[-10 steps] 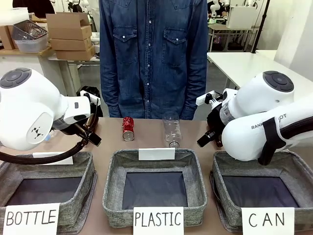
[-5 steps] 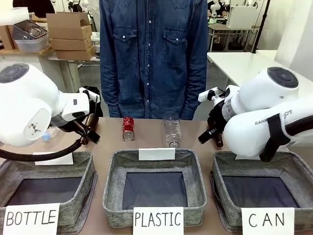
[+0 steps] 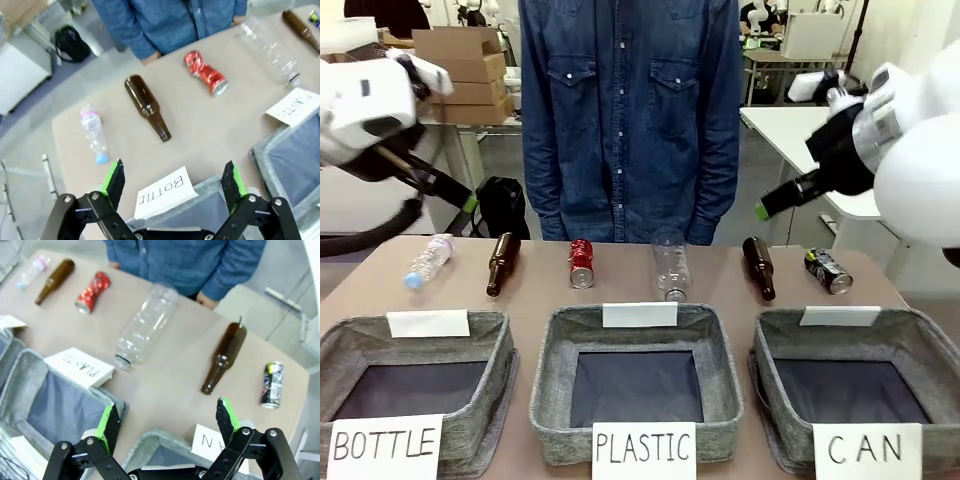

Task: Sort the can waste into the basket.
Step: Pick up the can waste from the table and place it in the right Fabric basket.

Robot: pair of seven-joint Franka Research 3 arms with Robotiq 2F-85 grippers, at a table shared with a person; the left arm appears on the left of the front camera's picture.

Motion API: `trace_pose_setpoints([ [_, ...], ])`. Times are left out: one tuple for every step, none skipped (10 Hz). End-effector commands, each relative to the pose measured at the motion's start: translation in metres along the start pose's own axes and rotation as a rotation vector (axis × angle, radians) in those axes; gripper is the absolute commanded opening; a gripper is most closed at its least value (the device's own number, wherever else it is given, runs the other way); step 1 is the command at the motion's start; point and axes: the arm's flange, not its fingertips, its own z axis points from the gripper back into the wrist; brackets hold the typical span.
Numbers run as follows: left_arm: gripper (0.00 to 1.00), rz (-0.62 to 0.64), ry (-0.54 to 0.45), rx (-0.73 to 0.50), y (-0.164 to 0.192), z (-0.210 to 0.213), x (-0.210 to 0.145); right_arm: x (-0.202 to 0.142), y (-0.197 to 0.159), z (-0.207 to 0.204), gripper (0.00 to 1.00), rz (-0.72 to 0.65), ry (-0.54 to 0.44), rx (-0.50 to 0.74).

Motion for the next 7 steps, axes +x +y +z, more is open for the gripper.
trace_pose_setpoints([
  [1.00,-0.004,-0.040,0.008,-0.001,0.019,0.004,0.004,0.000,0.015,1.00,-0.001,-0.036,-0.003],
  [1.00,0.067,0.191,-0.385,0.002,0.016,0.002,-0.003,-0.007,0.016,1.00,-0.106,0.073,0.147],
  [1.00,0.119,0.389,-0.780,0.020,0.033,-0.006,-0.003,-0.021,0.040,1.00,-0.376,0.092,0.416],
  [1.00,0.192,0.399,-1.039,0.043,0.049,-0.015,-0.009,-0.057,0.065,1.00,-0.723,0.208,0.675],
  [1.00,0.291,0.327,-1.287,0.067,0.055,-0.028,-0.026,-0.092,0.082,1.00,-0.929,0.051,0.802],
  [1.00,0.452,0.264,-1.389,0.093,0.051,-0.043,-0.042,-0.115,0.086,1.00,-1.016,0.070,0.924],
  [1.00,0.557,0.187,-1.488,0.111,0.049,-0.055,-0.056,-0.133,0.085,1.00,-1.077,0.021,1.003],
])
